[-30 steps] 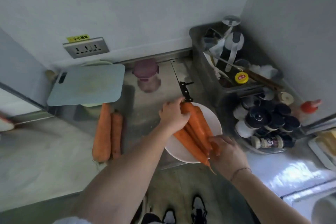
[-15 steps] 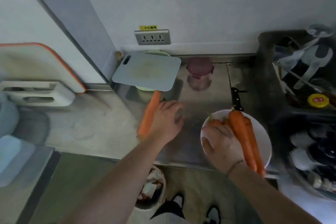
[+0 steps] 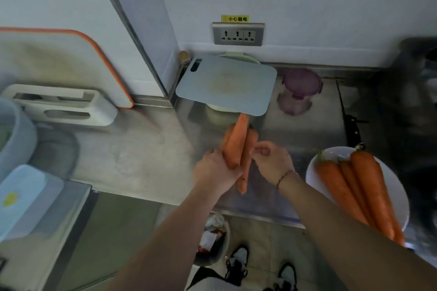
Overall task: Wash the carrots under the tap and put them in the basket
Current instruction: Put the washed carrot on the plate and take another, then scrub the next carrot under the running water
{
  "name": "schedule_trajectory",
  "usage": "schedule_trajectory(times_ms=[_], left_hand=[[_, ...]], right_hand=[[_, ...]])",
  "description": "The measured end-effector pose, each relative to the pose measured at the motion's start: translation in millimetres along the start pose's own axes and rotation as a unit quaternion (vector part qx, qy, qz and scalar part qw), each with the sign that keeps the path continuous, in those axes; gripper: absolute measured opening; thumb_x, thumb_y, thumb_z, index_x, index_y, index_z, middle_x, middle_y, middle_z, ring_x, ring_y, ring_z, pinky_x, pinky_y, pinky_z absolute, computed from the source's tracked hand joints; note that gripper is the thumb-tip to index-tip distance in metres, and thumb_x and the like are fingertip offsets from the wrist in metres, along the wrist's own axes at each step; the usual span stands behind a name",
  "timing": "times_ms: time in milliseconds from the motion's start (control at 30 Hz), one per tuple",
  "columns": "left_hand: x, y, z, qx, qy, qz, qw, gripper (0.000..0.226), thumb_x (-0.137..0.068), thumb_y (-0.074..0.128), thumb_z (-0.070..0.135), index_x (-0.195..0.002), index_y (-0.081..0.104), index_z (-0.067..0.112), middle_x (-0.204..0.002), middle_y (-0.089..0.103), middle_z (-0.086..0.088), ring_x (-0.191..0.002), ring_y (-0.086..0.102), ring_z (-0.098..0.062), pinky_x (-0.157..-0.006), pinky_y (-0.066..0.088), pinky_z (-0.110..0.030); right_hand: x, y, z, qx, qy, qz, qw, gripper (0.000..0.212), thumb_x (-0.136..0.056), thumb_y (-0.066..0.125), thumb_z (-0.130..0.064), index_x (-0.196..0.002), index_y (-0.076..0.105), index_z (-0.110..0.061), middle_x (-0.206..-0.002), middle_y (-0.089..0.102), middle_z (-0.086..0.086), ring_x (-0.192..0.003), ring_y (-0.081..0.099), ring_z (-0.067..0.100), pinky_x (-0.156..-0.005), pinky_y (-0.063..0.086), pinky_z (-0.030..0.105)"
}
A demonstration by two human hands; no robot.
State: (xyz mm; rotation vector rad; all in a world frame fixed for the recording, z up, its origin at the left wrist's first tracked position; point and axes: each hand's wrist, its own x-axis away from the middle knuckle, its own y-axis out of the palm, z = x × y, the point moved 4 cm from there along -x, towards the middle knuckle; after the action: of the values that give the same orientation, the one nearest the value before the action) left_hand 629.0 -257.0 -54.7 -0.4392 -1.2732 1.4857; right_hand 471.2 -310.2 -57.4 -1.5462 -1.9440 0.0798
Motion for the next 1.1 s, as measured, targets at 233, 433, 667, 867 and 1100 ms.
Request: schedule_trajectory(times_ms=[233,433,667,867,1100], left_hand=[[-1.7,-18.4,-25.3,-0.022,0.068,-0.054,0.996,0.037,-0.065,0.066,0.056,-0.086,0.053,0.029,-0.083,0.053,0.010,-0.074,0.051,-0.015,-0.068,0.044,-0.029],[-3.5,-30.5,-48.3,-0.069,0.169,-0.078,0.980,0.058,-0.052,0.050,0.066,-0.095,0.065,0.029,-0.086,0.061,0.011,-0.077,0.058,-0.012,-0.074,0.053,-0.032],[-5.9,-40.8,-43.3,-0.063,0.239,-0.039,0.968,0.054,-0.059,0.059,0.061,-0.104,0.065,0.032,-0.098,0.061,0.013,-0.083,0.061,-0.012,-0.077,0.053,-0.032],[-16.1,-48.8,-4.8,0.000,0.295,-0.149,0.944,0.071,-0.065,0.077,0.065,-0.129,0.053,0.048,-0.120,0.052,0.027,-0.100,0.055,0.002,-0.087,0.047,-0.024],[18.2,-15.7,101.9,0.364,0.232,-0.302,0.850,0.020,-0.086,0.070,0.022,-0.105,0.069,0.016,-0.091,0.072,-0.004,-0.075,0.068,-0.023,-0.061,0.060,-0.030]], right_hand=[[-23.2,-0.2,3.6,-0.144,0.121,-0.018,0.982,0.024,-0.092,0.063,-0.040,-0.092,0.066,-0.016,-0.091,0.070,0.008,-0.077,0.067,0.019,-0.059,0.054,0.031],[-30.7,7.6,3.0,-0.192,0.163,-0.016,0.968,0.037,-0.090,0.066,-0.046,-0.095,0.065,-0.010,-0.083,0.066,0.008,-0.063,0.064,0.017,-0.049,0.051,0.026],[-17.2,-11.5,4.5,-0.251,0.161,-0.051,0.953,0.015,-0.093,0.066,-0.020,-0.098,0.062,-0.006,-0.092,0.068,0.017,-0.076,0.070,0.025,-0.056,0.061,0.034],[35.0,-74.0,41.9,-0.381,0.120,0.028,0.916,0.013,-0.097,0.055,-0.008,-0.099,0.063,0.002,-0.094,0.071,0.021,-0.074,0.075,0.025,-0.058,0.060,0.030],[142.1,-158.5,110.4,-0.540,0.073,0.225,0.808,0.017,-0.098,0.052,-0.009,-0.103,0.059,0.006,-0.083,0.074,0.019,-0.074,0.074,0.027,-0.061,0.062,0.034]])
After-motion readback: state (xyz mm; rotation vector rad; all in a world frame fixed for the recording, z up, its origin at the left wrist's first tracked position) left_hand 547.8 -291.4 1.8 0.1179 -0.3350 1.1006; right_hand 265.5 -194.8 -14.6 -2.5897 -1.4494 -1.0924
